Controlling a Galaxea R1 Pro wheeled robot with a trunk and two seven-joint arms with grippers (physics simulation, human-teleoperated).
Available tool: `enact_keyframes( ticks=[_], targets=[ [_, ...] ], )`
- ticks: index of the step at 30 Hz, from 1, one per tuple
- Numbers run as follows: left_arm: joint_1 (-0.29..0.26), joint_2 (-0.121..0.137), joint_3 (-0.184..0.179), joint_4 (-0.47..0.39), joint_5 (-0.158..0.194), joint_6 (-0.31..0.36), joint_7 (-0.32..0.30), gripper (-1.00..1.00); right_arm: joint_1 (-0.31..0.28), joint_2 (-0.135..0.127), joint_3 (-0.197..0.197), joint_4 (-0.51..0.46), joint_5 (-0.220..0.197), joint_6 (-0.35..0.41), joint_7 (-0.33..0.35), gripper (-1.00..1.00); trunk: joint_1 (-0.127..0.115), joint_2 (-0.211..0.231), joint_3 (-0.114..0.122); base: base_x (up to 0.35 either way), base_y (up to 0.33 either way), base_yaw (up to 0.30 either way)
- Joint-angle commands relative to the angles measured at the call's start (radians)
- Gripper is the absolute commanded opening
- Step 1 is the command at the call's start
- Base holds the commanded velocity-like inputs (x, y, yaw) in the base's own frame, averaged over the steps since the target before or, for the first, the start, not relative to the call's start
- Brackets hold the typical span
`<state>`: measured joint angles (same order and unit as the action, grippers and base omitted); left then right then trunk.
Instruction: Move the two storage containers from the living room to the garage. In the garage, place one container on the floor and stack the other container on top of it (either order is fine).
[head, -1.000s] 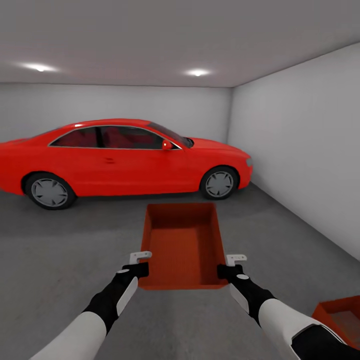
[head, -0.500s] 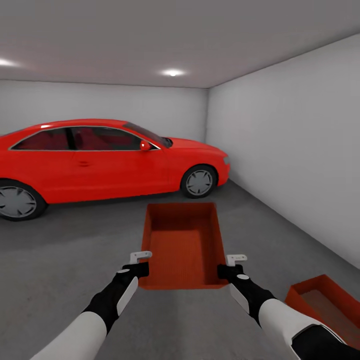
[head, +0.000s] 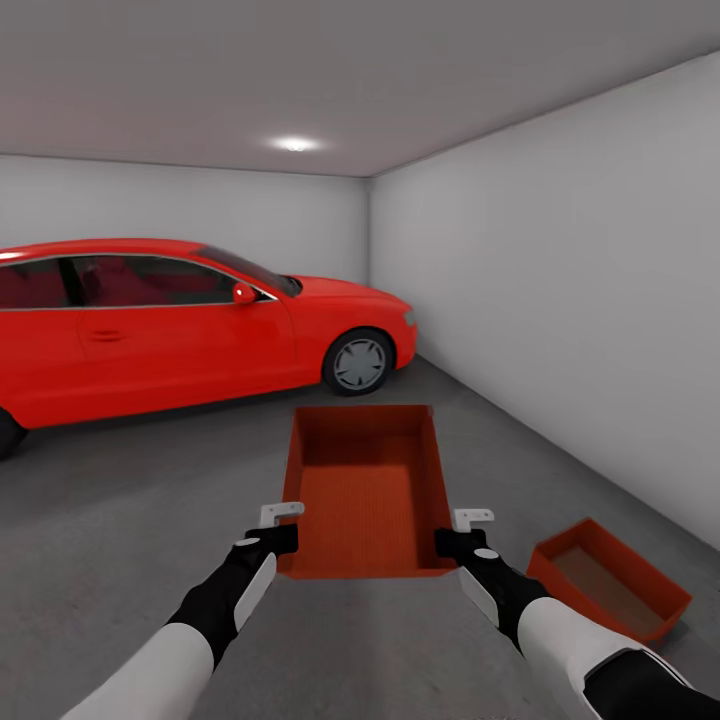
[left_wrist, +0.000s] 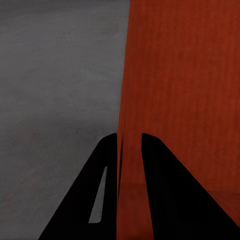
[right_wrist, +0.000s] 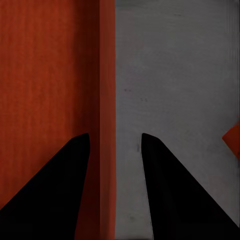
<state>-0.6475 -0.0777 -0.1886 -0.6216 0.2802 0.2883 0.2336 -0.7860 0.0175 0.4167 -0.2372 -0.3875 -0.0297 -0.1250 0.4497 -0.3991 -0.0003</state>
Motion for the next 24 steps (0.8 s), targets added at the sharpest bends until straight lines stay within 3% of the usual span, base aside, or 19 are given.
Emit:
enact_keyframes(
  ticks=[1, 24],
  targets=[
    [0.000, 0.015, 0.029, -0.003, -0.012, 0.008, 0.016, -1.00, -0.001, -0.001, -0.015, 0.000, -0.006, -0.004, -0.001, -1.00, 0.000, -0.001, 0.000, 0.000, 0.000, -0.286],
    [0.000, 0.015, 0.029, -0.004, -0.012, 0.009, 0.016, -1.00, -0.001, -0.002, -0.015, -0.002, -0.007, -0.006, -0.001, -1.00, 0.000, -0.001, 0.000, 0.000, 0.000, -0.286]
  ],
)
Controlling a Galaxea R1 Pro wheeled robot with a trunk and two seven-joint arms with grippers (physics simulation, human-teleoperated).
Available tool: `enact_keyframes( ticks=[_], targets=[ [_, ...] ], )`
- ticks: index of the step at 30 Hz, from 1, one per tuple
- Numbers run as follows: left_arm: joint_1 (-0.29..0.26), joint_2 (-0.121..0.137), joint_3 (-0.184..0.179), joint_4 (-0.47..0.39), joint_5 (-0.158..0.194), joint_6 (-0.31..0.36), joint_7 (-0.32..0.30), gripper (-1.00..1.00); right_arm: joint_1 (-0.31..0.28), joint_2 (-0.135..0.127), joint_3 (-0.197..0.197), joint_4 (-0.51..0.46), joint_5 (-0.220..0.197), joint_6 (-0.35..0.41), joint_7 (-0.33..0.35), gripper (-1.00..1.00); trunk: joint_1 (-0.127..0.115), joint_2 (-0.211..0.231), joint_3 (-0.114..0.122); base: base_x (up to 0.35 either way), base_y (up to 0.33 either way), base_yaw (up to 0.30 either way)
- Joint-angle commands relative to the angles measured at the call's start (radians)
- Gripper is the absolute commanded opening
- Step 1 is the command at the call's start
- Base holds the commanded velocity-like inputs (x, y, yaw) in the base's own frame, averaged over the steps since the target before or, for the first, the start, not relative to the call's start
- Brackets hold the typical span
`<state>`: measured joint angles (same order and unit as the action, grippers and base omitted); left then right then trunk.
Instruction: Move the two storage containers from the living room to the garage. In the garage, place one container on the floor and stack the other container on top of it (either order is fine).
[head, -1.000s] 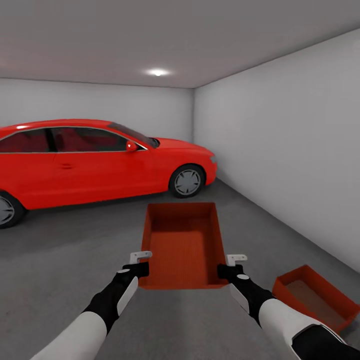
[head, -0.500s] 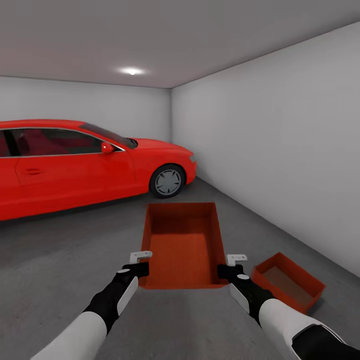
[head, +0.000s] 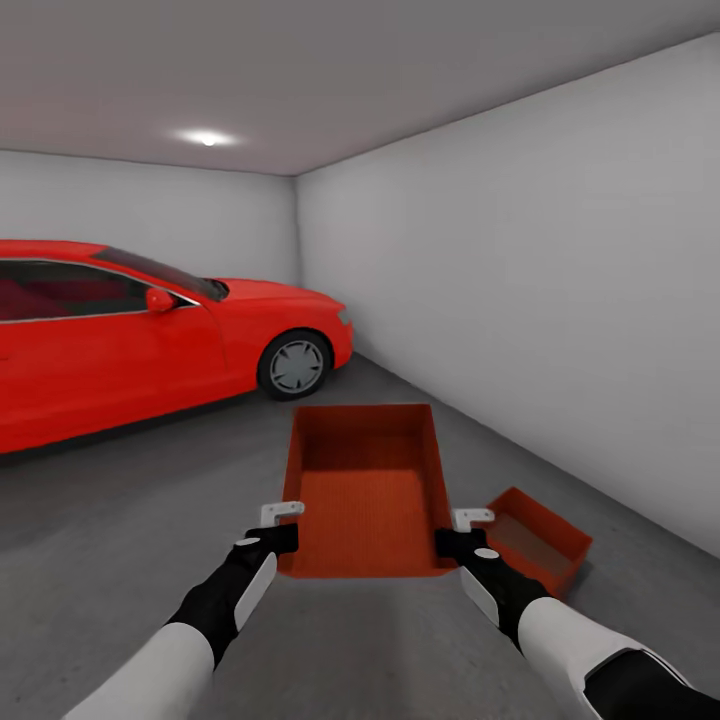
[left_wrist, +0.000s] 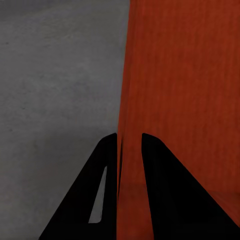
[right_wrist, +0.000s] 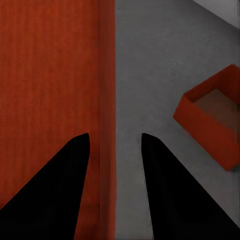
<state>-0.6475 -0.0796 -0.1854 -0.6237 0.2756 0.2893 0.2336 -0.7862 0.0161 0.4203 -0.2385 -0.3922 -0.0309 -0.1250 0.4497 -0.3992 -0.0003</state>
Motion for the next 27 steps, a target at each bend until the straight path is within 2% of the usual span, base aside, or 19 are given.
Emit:
enact_keyframes(
  ticks=[1, 13, 27],
  targets=[
    [0.000, 0.017, 0.026, -0.002, -0.007, 0.008, 0.016, -1.00, -0.001, -0.001, -0.018, -0.001, -0.002, -0.004, -0.001, -1.00, 0.000, -0.001, 0.000, 0.000, 0.000, -0.286],
    [0.000, 0.015, 0.026, -0.004, -0.007, 0.008, 0.016, -1.00, -0.001, -0.002, -0.020, -0.004, -0.002, -0.006, -0.001, -1.00, 0.000, -0.001, 0.000, 0.031, 0.000, -0.286],
    [0.000, 0.016, 0.027, -0.004, -0.007, 0.008, 0.016, -1.00, -0.001, -0.001, -0.020, -0.004, -0.001, -0.006, -0.001, -1.00, 0.000, -0.001, 0.000, 0.295, 0.000, -0.286]
  ],
)
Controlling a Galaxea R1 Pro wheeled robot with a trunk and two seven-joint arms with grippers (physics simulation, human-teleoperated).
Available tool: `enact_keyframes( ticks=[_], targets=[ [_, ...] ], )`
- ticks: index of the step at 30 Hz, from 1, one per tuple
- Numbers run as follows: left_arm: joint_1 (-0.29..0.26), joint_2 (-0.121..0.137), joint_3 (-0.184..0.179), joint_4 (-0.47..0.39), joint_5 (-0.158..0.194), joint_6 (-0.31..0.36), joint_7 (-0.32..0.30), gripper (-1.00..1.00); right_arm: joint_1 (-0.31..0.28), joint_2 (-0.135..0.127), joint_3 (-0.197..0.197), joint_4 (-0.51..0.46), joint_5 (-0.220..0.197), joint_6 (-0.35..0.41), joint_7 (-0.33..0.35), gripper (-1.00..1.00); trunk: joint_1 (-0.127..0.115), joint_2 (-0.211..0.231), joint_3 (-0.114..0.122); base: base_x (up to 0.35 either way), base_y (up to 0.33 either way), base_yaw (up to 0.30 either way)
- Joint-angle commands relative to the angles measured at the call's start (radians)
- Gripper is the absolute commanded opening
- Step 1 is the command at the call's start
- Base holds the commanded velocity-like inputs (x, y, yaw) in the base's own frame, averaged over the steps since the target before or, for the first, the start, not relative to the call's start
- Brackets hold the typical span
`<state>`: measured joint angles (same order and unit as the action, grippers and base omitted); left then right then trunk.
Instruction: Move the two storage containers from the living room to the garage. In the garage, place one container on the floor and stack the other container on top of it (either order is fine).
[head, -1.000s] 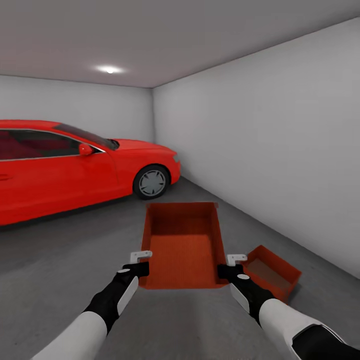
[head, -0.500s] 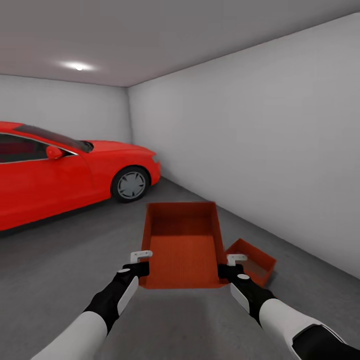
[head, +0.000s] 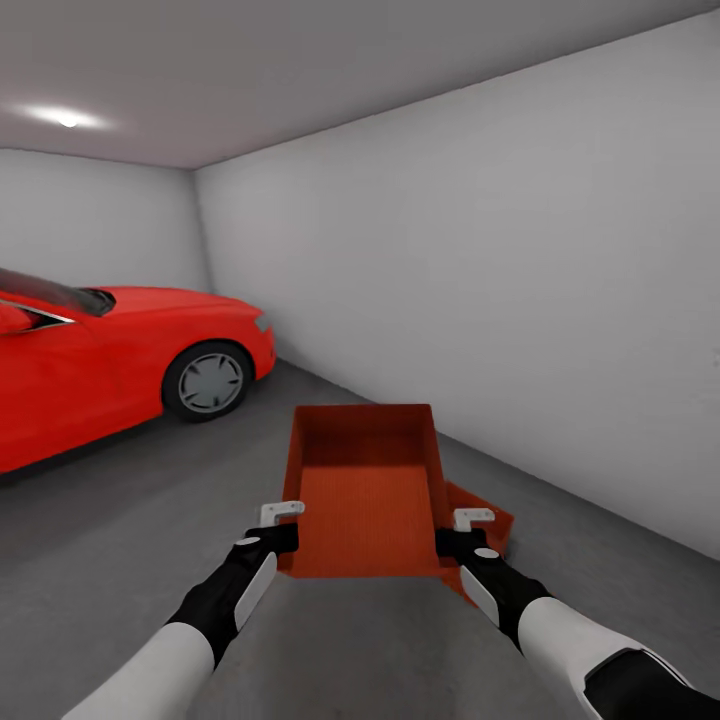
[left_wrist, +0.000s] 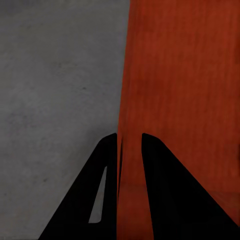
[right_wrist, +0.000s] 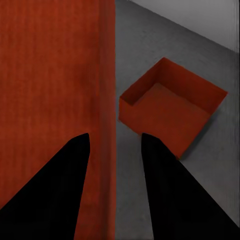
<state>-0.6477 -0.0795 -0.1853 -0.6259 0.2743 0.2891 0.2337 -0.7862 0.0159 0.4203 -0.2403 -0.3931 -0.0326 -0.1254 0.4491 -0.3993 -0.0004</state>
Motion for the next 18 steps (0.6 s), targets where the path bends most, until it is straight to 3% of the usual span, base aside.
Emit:
enact_keyframes(
  ticks=[1, 18],
  targets=[
    [0.000, 0.016, 0.027, -0.001, -0.006, 0.008, 0.016, -1.00, -0.001, -0.001, -0.020, -0.002, 0.000, -0.004, 0.000, -1.00, 0.001, -0.001, 0.000, 0.321, 0.000, -0.286],
    [0.000, 0.017, 0.027, -0.002, -0.006, 0.008, 0.016, -1.00, -0.001, -0.002, -0.020, -0.004, 0.000, -0.004, 0.000, -1.00, 0.001, -0.001, 0.000, 0.321, 0.000, -0.286]
  ],
)
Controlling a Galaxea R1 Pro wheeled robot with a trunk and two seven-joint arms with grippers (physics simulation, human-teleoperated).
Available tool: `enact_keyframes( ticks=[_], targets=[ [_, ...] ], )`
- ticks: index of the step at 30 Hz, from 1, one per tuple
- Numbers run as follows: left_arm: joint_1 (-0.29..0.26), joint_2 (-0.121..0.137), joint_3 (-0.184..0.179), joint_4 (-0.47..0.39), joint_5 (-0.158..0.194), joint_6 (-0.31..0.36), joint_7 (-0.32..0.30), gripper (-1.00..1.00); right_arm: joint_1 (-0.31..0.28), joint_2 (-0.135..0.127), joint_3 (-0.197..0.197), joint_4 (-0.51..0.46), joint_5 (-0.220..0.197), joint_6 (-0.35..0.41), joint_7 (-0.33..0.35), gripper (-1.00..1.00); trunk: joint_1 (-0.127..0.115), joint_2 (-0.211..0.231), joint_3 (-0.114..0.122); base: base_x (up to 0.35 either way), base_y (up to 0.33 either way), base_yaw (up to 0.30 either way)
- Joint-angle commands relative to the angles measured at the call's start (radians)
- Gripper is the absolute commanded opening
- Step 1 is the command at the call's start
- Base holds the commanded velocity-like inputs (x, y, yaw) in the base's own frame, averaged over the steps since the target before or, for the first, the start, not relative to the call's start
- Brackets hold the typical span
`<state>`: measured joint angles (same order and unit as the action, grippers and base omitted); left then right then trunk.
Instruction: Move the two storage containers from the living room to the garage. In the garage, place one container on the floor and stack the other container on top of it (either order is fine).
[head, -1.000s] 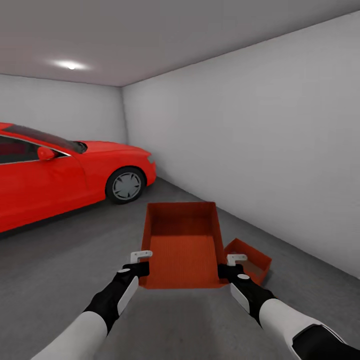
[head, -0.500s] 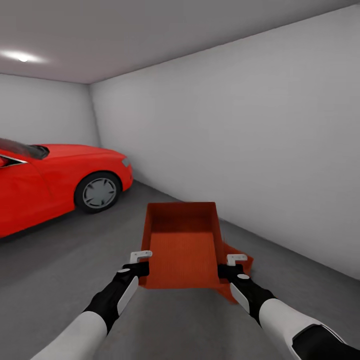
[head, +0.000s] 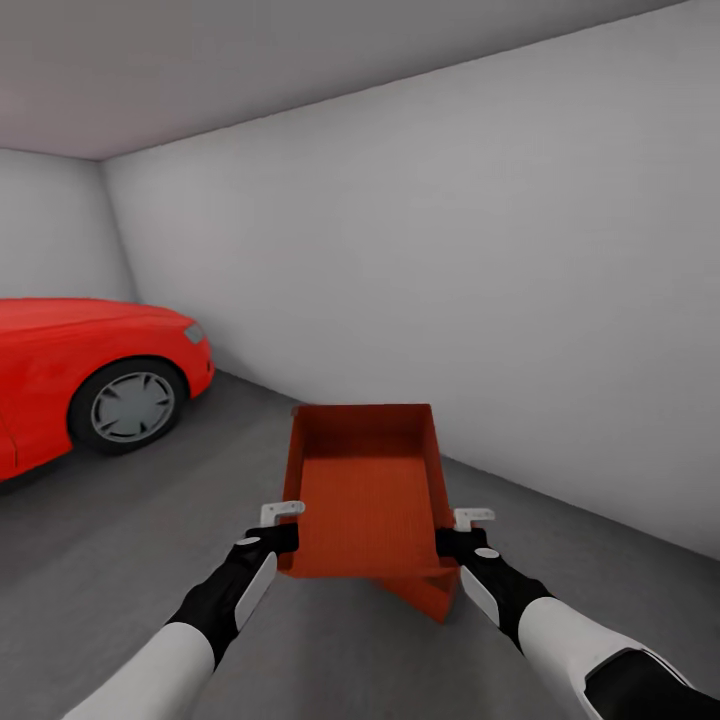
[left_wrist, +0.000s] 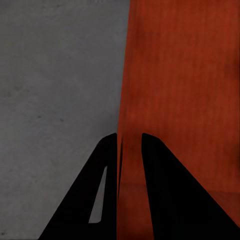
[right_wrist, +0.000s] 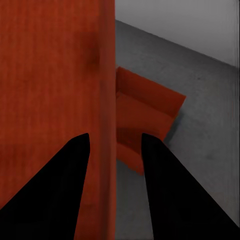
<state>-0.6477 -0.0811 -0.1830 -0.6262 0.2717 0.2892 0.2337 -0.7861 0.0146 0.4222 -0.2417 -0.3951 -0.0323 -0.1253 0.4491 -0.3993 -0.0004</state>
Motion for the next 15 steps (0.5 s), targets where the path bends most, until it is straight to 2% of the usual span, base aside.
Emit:
enact_keyframes(
  ticks=[1, 12, 15],
  targets=[
    [0.000, 0.018, 0.025, -0.001, -0.003, 0.008, 0.016, -1.00, -0.001, -0.001, -0.022, -0.002, 0.002, -0.004, -0.001, -1.00, 0.001, -0.001, 0.000, 0.321, 0.000, -0.286],
    [0.000, 0.018, 0.025, -0.003, -0.003, 0.008, 0.016, -1.00, -0.001, -0.001, -0.022, -0.002, 0.002, -0.004, -0.001, -1.00, 0.001, -0.001, 0.000, 0.321, 0.000, -0.284],
    [0.000, 0.018, 0.025, -0.002, -0.003, 0.008, 0.016, -1.00, -0.001, -0.001, -0.022, -0.002, 0.002, -0.004, -0.001, -1.00, 0.001, -0.001, 0.000, 0.321, 0.000, -0.159]
  ],
)
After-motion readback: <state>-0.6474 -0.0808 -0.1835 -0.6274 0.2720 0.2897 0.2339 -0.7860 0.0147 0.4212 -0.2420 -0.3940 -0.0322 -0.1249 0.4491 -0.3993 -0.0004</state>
